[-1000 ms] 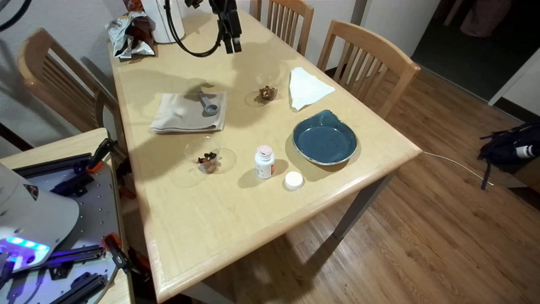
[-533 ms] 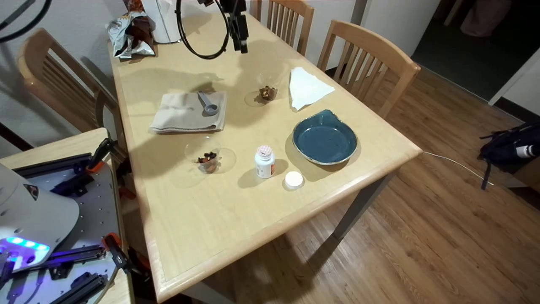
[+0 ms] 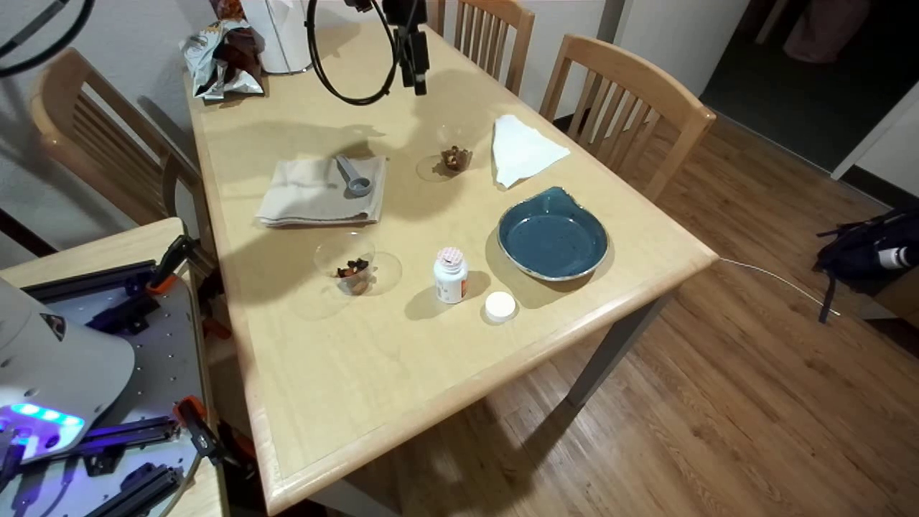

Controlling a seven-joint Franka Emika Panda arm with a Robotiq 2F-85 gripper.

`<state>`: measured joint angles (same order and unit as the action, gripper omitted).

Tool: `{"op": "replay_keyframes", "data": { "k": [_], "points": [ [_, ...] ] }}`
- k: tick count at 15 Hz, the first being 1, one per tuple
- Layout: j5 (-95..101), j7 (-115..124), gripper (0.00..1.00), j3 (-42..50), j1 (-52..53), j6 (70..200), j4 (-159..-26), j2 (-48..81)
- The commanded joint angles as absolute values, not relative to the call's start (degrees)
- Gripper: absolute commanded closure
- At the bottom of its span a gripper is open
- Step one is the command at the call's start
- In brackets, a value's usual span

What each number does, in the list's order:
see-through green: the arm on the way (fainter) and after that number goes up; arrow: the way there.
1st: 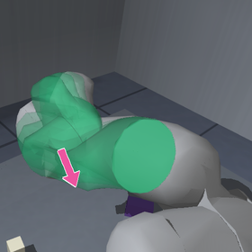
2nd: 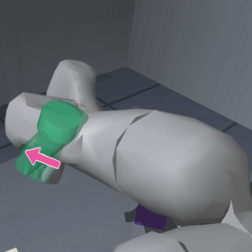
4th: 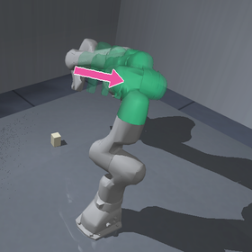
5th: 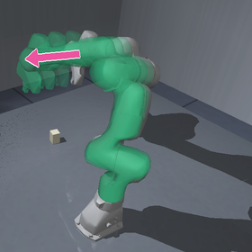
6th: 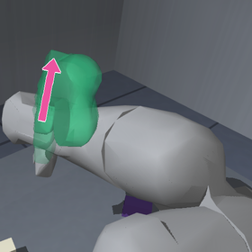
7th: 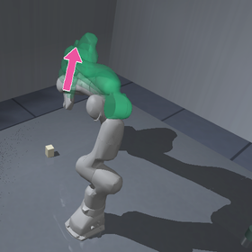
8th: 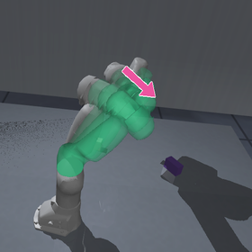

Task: Pick up the cup and pour some of its contents in the other cup

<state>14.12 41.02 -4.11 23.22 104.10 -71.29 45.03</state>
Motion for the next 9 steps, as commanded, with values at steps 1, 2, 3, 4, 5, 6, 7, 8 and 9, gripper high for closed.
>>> {"op": "replay_keyframes", "data": {
  "k": [1, 2, 3, 4, 5, 6, 7, 8, 9],
  "points": [
    [9.26, 37.32, 0.0, -4.08, 20.4, 104.4, -70.34, 45.63],
    [8.64, 37.34, 0.0, -3.73, 20.03, 104.11, -70.25, 45.77],
    [7.76, 36.72, 0.0, -3.72, 19.52, 103.64, -70.1, 45.79],
    [7.37, 36.19, 0.0, -3.56, 19.24, 103.9, -70.16, 45.87],
    [6.7, 35.42, 0.0, -3.62, 18.85, 104.03, -70.29, 45.89],
    [6.22, 34.64, 0.0, -3.69, 18.52, 104.48, -70.49, 45.92],
    [5.83, 33.38, 0.0, -3.83, 18.11, 105.46, -71.0, 45.91],
    [5.67, 31.65, 0.0, -3.89, 17.71, 106.83, -71.6, 45.96],
    [5.71, 30.26, 0.0, -3.75, 17.54, 107.89, -71.88, 46.14]
  ]
}}
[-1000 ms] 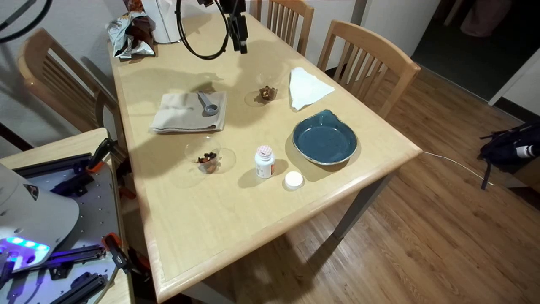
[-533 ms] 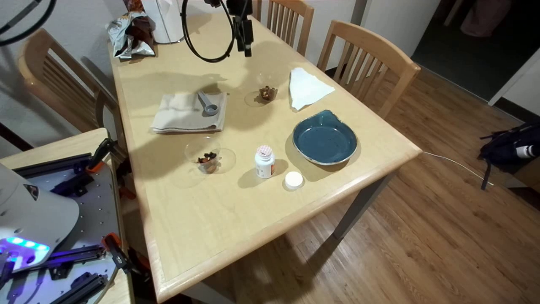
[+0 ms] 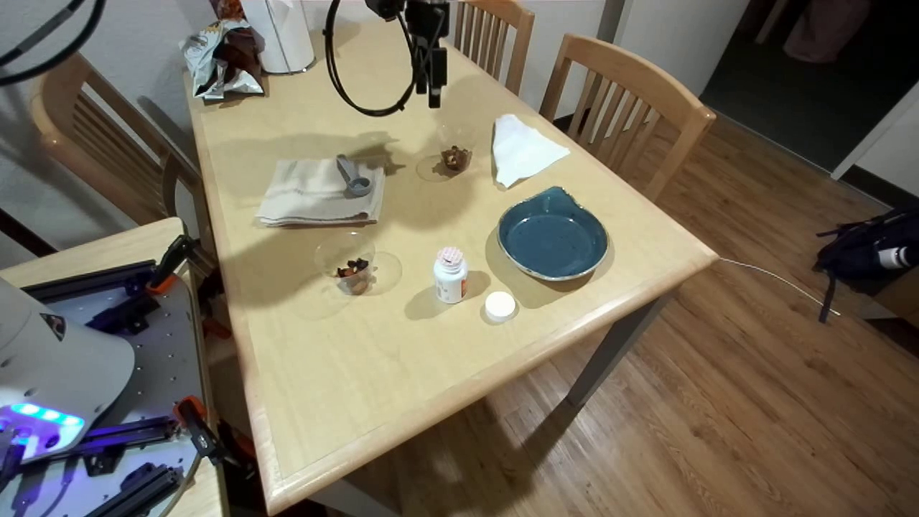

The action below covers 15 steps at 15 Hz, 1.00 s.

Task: Pick up the cup and pour some of its contents in the other cup

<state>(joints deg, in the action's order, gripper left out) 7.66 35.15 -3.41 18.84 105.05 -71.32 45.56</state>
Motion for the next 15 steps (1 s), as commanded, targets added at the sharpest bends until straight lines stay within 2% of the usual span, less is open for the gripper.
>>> {"op": "replay_keyframes", "data": {
  "k": [1, 15],
  "points": [
    [5.7, 29.1, 0.0, -3.57, 17.39, 109.45, -72.21, 46.39],
    [3.43, 25.79, 0.0, -2.84, 15.57, 115.81, -75.66, 47.77]
  ]
}}
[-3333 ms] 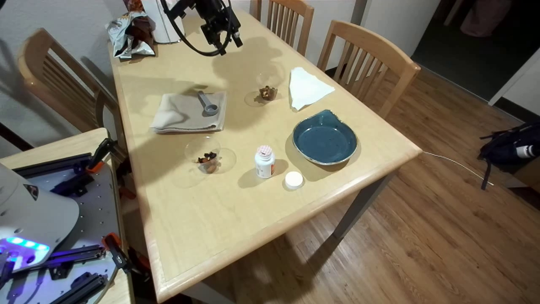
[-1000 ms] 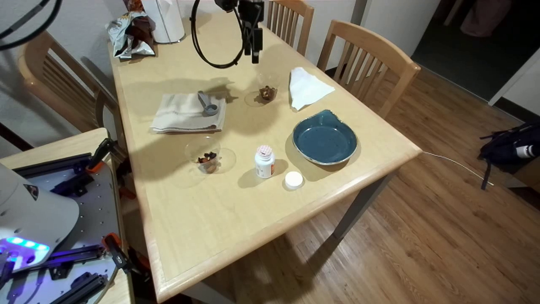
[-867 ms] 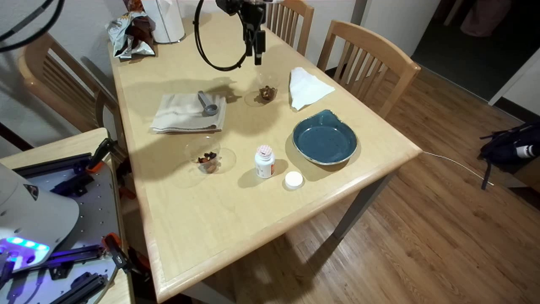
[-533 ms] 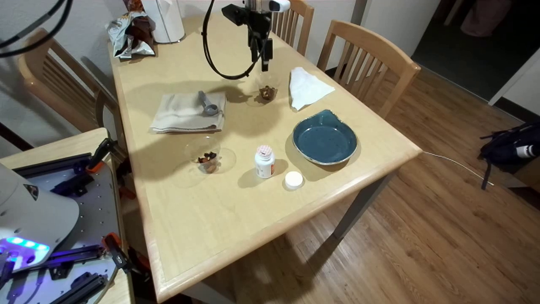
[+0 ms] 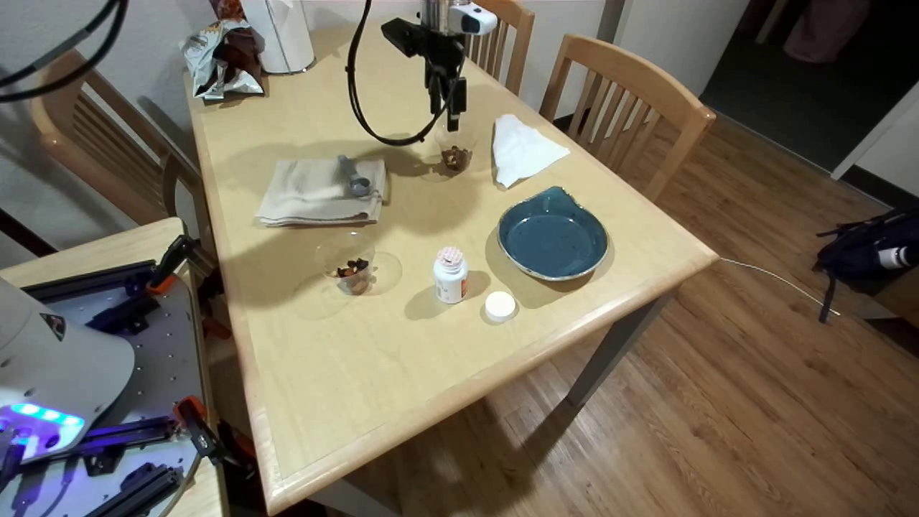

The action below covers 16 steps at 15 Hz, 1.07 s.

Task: Pick up the cup and pour some of its contents in the other cup

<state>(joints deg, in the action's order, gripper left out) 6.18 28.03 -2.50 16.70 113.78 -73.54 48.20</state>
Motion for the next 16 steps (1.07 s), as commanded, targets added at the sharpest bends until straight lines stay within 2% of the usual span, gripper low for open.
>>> {"op": "replay_keyframes", "data": {
  "k": [1, 2, 4, 13, 16],
  "points": [
    [3.16, 25.99, 0.04, -2.74, 15.51, 116.29, -76.13, 47.72],
    [2.65, 25.67, 0.27, -2.88, 15.3, 116.29, -76.47, 47.67],
    [2.21, 25.74, 0.32, -2.74, 15.25, 117.23, -77.27, 47.51],
    [1.7, 26.93, 0.9, -2.56, 15.79, 117.38, -78.51, 47.25],
    [1.82, 27.28, 0.98, -2.51, 16.17, 117.39, -79.34, 46.89]
  ]
}}
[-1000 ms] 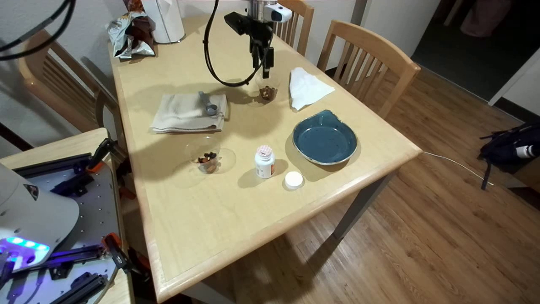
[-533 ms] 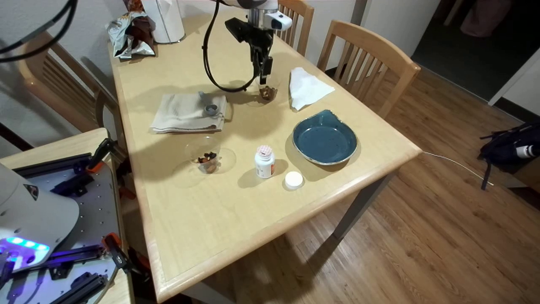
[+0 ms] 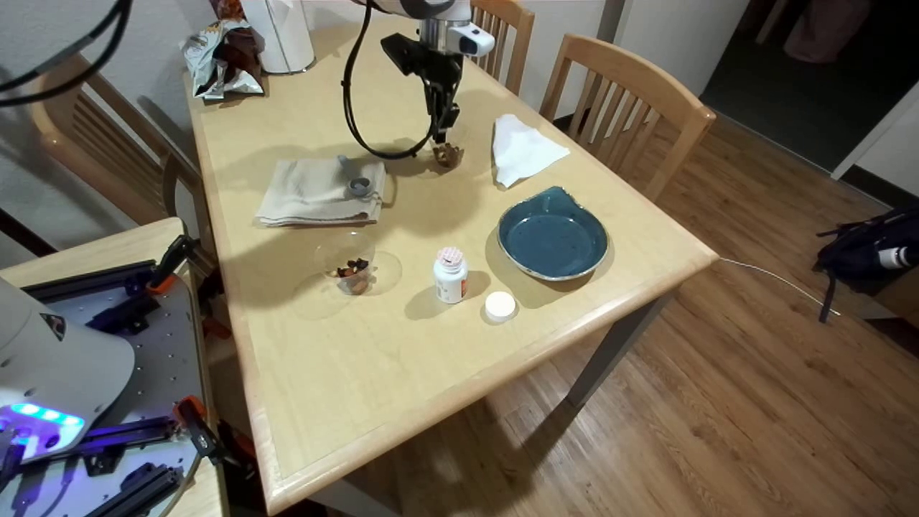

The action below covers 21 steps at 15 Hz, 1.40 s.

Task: Pick up the cup and pour some of its contents in the other cup

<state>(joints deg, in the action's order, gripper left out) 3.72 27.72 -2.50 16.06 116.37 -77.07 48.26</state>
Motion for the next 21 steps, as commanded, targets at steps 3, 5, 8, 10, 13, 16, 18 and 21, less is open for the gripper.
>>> {"op": "replay_keyframes", "data": {
  "k": [3, 5, 8, 10, 13, 16, 18, 21],
  "points": [
    [2.05, 28.81, 0.95, -2.15, 16.85, 117.58, -80.79, 45.43],
    [0.34, 28.11, 0.95, -3.26, 16.1, 117.47, -83.28, 42.95],
    [-3.28, 28.01, 0.95, -4.2, 15.3, 118.58, -88.57, 38.27],
    [-6.73, 27.68, 0.95, -4.87, 14.56, 119.59, -93.28, 34.09],
    [-12.11, 27.59, 0.95, -5.44, 13.41, 121.91, -101.19, 27.39],
    [-16.6, 28.43, 0.94, -5.02, 12.62, 124.88, -109.66, 20.26],
    [-19.68, 28.2, 0.95, -5.01, 11.74, 128.04, -115.71, 15.11],
    [-18.36, 29.32, 0.95, -4.42, 12.22, 135.96, -124.23, 8.65]
  ]
}}
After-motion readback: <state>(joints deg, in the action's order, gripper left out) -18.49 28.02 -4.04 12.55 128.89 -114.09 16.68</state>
